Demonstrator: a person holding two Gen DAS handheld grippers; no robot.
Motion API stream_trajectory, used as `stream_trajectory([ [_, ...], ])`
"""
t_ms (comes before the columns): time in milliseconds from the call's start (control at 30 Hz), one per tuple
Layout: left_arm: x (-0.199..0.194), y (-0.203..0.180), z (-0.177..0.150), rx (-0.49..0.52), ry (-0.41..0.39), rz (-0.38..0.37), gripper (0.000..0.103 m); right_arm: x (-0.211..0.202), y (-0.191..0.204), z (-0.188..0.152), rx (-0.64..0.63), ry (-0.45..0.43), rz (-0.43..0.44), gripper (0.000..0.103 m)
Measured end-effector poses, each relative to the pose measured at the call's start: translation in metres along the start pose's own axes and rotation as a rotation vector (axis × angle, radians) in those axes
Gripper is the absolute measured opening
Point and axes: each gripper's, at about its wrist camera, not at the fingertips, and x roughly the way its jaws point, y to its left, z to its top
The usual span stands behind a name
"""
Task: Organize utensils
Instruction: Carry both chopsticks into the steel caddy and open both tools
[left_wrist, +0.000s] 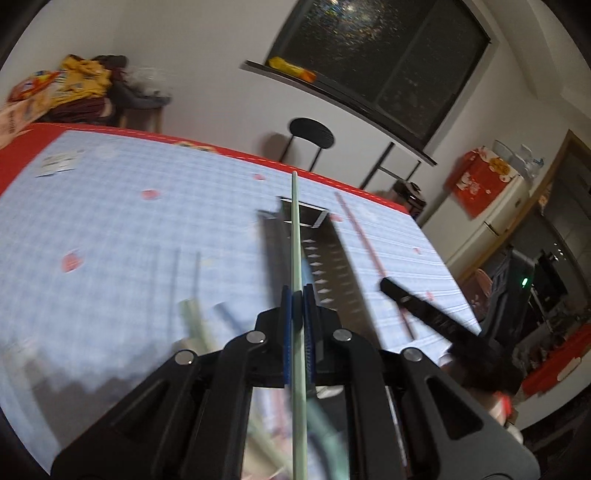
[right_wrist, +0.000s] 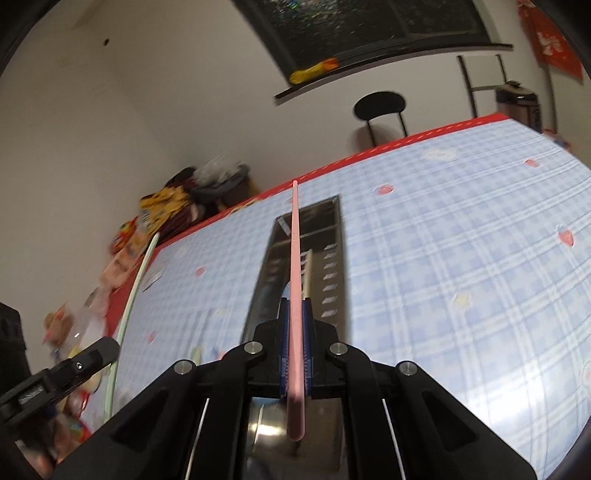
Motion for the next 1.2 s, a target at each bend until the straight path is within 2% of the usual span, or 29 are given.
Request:
stream_trajectory([
  [133,0.037,-0.025,0.016,0.01,0.031,-0.011,0.01,0.014,-0.013,-0.004,0.029,0.048,0.03,0.007],
  [300,0.084,-0.037,0.022,-0.026,0.081,-0.017,0.01,0.018,-0.019,-0.007,0.046,0.069,0.034,0.007],
  [533,0.127,-0.032,0.013,-0.082,0.155,-0.001,0.01,0.023,-0.015,-0.011,0.04,0.099,0.026,0.007],
  [833,0.136,-0.026,0.01,-0.08,0.176,0.019,0.01,0.022,-0.013,-0.012,0.032,0.1,0.026,0.009],
  [967,0.126,-0.024,0.014,-0.063,0.16,0.03,0.011,0.018,-0.011,-0.012,0.022,0.092,0.025,0.009],
  [1033,0.118,-0.024,0.017,-0.048,0.144,0.041,0.014,0.015,-0.011,-0.01,0.019,0.082,0.022,0.009],
  [1067,0.113,-0.024,0.019,-0.039,0.132,0.048,0.018,0.013,-0.011,-0.01,0.016,0.074,0.019,0.011],
  [1133,0.103,-0.023,0.021,-0.023,0.113,0.058,0.023,0.008,-0.011,-0.008,0.009,0.052,0.008,0.024],
  [1200,0.09,-0.02,0.023,-0.003,0.089,0.08,0.027,0.003,-0.009,-0.006,0.002,0.03,-0.006,0.047],
])
